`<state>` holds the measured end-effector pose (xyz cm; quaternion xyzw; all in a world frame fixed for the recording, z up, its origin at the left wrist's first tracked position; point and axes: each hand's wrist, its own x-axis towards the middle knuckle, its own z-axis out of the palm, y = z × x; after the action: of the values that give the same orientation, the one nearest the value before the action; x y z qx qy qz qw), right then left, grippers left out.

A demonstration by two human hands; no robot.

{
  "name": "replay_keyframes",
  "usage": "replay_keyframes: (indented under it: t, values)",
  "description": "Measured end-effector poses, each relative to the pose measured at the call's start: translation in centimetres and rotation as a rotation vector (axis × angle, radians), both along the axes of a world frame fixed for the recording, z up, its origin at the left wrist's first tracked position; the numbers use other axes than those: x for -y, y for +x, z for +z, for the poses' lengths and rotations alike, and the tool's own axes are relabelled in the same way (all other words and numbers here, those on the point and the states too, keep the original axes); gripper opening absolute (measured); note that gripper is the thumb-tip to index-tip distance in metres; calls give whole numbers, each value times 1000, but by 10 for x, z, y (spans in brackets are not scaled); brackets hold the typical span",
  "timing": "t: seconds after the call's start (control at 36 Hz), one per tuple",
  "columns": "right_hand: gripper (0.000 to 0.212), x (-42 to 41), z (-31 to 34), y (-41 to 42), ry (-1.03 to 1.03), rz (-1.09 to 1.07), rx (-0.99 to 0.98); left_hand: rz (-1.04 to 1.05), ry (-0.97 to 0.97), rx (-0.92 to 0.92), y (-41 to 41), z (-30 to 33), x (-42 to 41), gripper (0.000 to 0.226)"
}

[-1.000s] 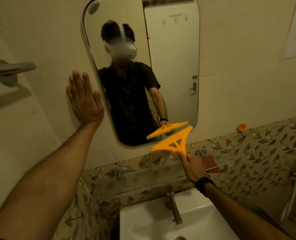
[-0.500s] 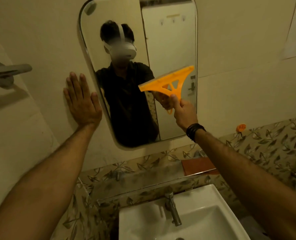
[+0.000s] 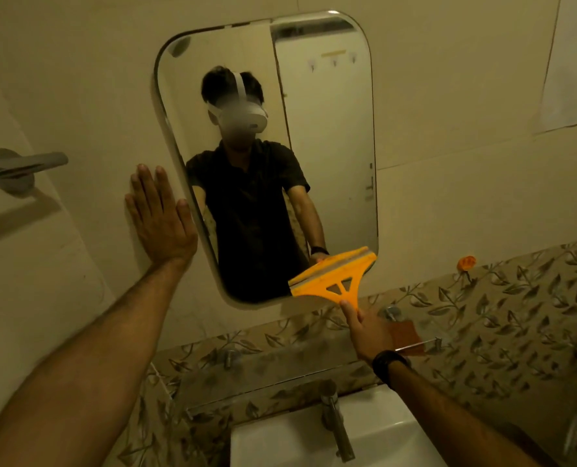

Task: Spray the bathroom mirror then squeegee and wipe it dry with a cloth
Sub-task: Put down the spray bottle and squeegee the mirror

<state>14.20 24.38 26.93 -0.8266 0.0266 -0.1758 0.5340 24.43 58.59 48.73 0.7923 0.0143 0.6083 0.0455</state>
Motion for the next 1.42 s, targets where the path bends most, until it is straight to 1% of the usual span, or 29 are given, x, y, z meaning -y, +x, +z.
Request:
replay_keyframes:
  t: [0.25, 0.31, 0.36, 0.44, 0.5, 0.61, 0.69, 0.81, 0.86, 1.0, 1.06, 1.08, 1.14, 1.19, 1.31, 1.42]
  values:
    - [58, 8, 4, -16, -113, -20, -99, -10, -3, -134, -19, 5, 6, 62]
    - [60, 9, 8, -19, -80, -16, -112, -2, -7, -177, -25, 8, 9, 63]
    - [60, 9, 16, -24, -6, -22, -64, -3, -13, -220, -33, 10, 12, 64]
    - [57, 8, 44, -30, 50, -8, 76, -25, -18, -265, -43, 14, 14, 68]
    - [57, 8, 70, -27, 69, 14, 134, -33, -19, -275, -49, 16, 15, 69]
    - [55, 12, 125, -17, 118, 35, 182, -70, -50, -270, -56, 24, 20, 68]
    - [55, 13, 163, -13, 93, 63, 215, -100, -67, -259, -56, 39, 22, 67]
    - [55, 11, 207, -9, 22, 70, 275, -127, -79, -250, -55, 68, 26, 65]
    - [63, 9, 226, -7, -30, 82, 305, -137, -88, -243, -55, 81, 28, 65]
    - [78, 5, 276, 1, -265, 131, 366, -145, -127, -211, -53, 110, 32, 67]
    - [83, 4, 295, 1, -297, 172, 388, -139, -139, -202, -50, 120, 33, 67]
    - [79, 2, 309, 3, -316, 181, 407, -133, -135, -187, -46, 128, 32, 68]
    - [61, -1, 326, 6, -378, 151, 447, -130, -140, -176, -40, 132, 32, 68]
    - [53, -5, 343, 9, -420, 122, 487, -116, -140, -146, -32, 132, 31, 69]
    - [50, -15, 373, 15, -511, 99, 527, -101, -143, -66, -16, 129, 29, 67]
    - [59, -26, 400, 21, -681, 55, 549, -88, -133, -9, -2, 125, 24, 64]
